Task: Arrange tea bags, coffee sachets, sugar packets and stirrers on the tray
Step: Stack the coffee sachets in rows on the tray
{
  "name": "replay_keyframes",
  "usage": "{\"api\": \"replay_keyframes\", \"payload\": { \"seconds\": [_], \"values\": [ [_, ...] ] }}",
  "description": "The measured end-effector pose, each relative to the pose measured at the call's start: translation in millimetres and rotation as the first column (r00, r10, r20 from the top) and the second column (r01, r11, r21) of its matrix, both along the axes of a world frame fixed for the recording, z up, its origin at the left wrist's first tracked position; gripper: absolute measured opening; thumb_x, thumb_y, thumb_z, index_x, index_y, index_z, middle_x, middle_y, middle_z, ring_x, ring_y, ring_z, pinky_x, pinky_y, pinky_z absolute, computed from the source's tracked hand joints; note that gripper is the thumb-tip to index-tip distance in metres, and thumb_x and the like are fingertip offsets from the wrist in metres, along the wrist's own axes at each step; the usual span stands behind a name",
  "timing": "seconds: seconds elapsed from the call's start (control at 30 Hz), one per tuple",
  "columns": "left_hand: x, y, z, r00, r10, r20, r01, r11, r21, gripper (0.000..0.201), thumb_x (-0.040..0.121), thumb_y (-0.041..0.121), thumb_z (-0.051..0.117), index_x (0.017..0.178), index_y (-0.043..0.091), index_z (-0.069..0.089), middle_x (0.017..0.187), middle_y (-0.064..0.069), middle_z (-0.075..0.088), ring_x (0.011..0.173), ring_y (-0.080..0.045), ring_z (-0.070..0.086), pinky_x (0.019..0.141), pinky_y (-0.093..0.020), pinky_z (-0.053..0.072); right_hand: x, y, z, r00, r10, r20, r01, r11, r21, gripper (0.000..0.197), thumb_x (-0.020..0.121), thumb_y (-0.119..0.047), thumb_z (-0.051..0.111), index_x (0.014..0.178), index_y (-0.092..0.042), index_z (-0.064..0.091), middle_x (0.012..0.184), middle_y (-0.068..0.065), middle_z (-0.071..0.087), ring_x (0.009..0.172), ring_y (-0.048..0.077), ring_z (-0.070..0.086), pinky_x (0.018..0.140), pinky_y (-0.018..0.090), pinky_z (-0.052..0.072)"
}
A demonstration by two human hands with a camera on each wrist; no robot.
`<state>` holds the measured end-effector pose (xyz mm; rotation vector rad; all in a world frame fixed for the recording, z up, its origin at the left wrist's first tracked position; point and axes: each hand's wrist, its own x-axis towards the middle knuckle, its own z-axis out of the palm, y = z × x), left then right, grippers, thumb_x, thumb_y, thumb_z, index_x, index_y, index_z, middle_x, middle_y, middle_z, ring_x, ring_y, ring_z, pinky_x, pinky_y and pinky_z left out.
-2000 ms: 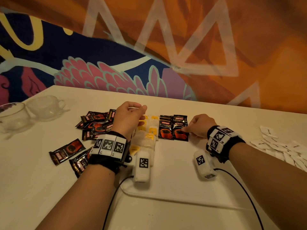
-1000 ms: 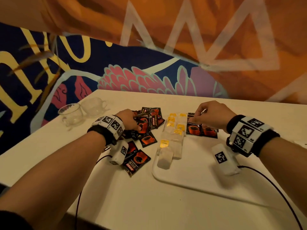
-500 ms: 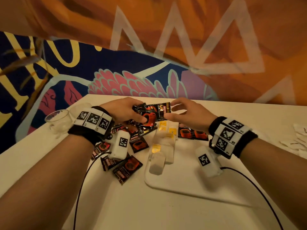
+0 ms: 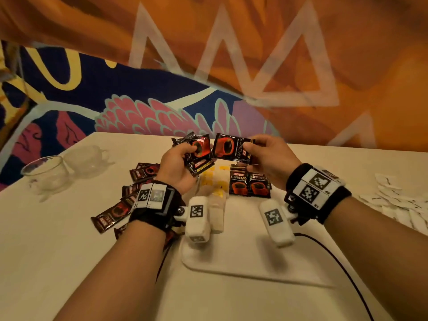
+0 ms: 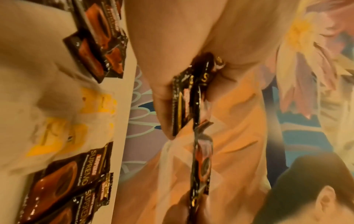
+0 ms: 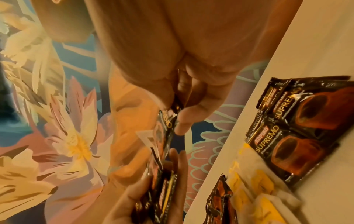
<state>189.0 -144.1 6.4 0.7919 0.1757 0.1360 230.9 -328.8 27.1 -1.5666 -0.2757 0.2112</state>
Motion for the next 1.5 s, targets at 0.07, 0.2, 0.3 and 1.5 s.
{"api": "replay_keyframes", "payload": {
  "seconds": [0.07, 0.2, 0.3, 1.5],
  "values": [
    [0.4, -0.8, -5.5, 0.999, 0.018, 0.033, -0.016, 0.999, -0.048, 0.03, 0.09, -0.004, 0.033, 0.109, 0.002, 0.055, 0.096, -0.022, 0.07, 0.096, -0.036, 0.067, 0.073, -0.05, 0.058, 3.0, -4.8, -0.4, 0.999, -0.034, 0.02, 0.034, 0.999, -0.013, 0.011, 0.095, -0.01, 0.057, 0.086, -0.014, 0.06, 0.091, 0.01, 0.061, 0.075, 0.019, 0.063, 0.051, 0.023, 0.05],
    [1.9, -1.8, -15.8, 0.995, 0.02, 0.1, -0.018, 1.0, -0.017, 0.049, 0.088, -0.012, 0.026, 0.113, 0.017, 0.056, 0.114, -0.022, 0.066, 0.098, -0.037, 0.068, 0.072, -0.047, 0.057, 7.1, -9.6, 2.3, 0.998, -0.025, 0.055, 0.028, 0.998, -0.048, 0.011, 0.089, -0.004, 0.062, 0.094, -0.013, 0.061, 0.091, 0.006, 0.064, 0.084, 0.021, 0.063, 0.061, 0.029, 0.048],
    [1.7, -6.8, -19.1, 0.997, -0.023, 0.077, 0.009, 0.985, 0.174, 0.039, 0.095, -0.004, 0.034, 0.11, 0.019, 0.061, 0.11, -0.017, 0.068, 0.094, -0.031, 0.068, 0.074, -0.045, 0.057, 8.5, -8.1, 4.9, 0.996, -0.007, 0.084, 0.013, 0.997, -0.076, 0.015, 0.084, -0.003, 0.069, 0.087, -0.015, 0.06, 0.091, 0.009, 0.066, 0.081, 0.022, 0.064, 0.066, 0.033, 0.047],
    [-2.6, 11.5, -30.0, 0.999, 0.011, -0.032, -0.009, 0.998, 0.061, 0.028, 0.095, -0.003, 0.04, 0.109, 0.011, 0.059, 0.111, -0.024, 0.063, 0.092, -0.036, 0.069, 0.069, -0.04, 0.059, 22.2, -9.7, -52.6, 0.993, -0.096, -0.064, 0.028, 0.739, -0.673, 0.018, 0.079, -0.025, 0.078, 0.073, -0.015, 0.064, 0.075, 0.008, 0.075, 0.078, 0.018, 0.074, 0.081, 0.033, 0.057]
  ]
}}
